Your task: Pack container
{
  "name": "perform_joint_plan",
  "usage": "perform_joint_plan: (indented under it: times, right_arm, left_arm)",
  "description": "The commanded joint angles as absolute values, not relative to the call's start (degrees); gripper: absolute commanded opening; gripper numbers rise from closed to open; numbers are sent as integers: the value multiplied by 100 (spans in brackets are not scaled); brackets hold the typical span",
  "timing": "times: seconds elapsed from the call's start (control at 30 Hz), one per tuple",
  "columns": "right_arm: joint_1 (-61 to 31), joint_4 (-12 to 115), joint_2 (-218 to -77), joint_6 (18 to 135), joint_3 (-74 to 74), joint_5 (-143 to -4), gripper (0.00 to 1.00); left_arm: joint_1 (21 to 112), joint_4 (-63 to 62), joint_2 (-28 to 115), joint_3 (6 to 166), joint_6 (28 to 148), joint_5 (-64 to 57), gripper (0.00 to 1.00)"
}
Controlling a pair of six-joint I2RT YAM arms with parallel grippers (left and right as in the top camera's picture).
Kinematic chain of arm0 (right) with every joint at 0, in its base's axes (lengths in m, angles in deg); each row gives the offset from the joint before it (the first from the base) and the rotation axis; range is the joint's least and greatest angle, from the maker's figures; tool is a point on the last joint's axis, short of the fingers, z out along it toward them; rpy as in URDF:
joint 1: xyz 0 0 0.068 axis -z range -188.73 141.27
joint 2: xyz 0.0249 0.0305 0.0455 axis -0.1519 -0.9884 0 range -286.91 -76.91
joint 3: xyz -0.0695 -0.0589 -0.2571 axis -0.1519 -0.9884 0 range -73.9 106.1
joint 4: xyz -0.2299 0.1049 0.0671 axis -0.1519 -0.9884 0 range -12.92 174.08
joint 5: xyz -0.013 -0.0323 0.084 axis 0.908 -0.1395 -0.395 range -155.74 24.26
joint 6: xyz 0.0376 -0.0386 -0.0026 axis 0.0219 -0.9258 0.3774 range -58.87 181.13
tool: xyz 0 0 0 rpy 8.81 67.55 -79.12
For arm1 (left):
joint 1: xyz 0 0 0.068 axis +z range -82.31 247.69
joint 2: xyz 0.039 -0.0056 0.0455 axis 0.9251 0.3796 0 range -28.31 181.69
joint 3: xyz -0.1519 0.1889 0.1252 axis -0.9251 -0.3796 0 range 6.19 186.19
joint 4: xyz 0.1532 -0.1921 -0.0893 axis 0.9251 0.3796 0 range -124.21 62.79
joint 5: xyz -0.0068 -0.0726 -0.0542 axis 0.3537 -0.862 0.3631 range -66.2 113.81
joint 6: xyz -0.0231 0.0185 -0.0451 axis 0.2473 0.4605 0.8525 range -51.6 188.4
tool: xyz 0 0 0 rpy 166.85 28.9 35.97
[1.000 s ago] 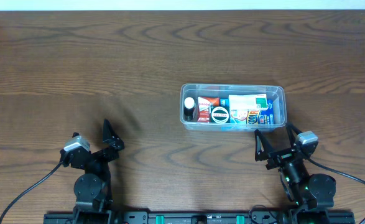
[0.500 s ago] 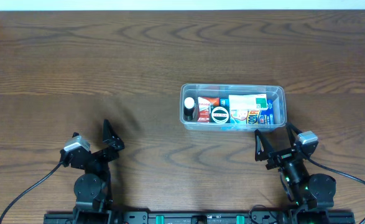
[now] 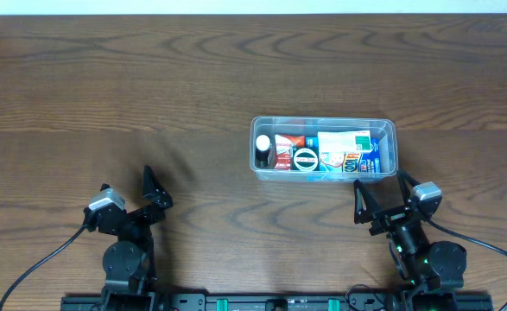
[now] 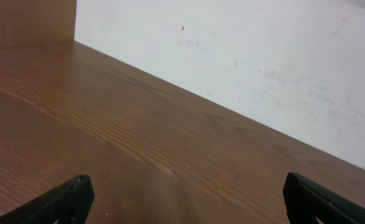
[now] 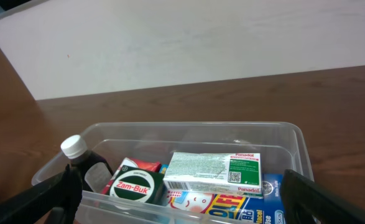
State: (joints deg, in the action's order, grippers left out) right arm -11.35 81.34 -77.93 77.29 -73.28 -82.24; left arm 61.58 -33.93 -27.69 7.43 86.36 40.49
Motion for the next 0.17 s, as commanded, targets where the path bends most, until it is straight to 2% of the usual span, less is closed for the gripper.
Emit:
perform_joint_plan:
  times: [0.0, 0.13]
  right_arm:
    - [-1191, 8134, -7806, 7782, -7358, -8206, 99]
    - [-1191, 8134, -7806, 7782, -7358, -8206, 99]
  left_arm:
    - [6184, -3164, -2822, 642, 8562, 4104, 98]
    - [6184, -3162, -2819, 642, 8562, 4104, 98]
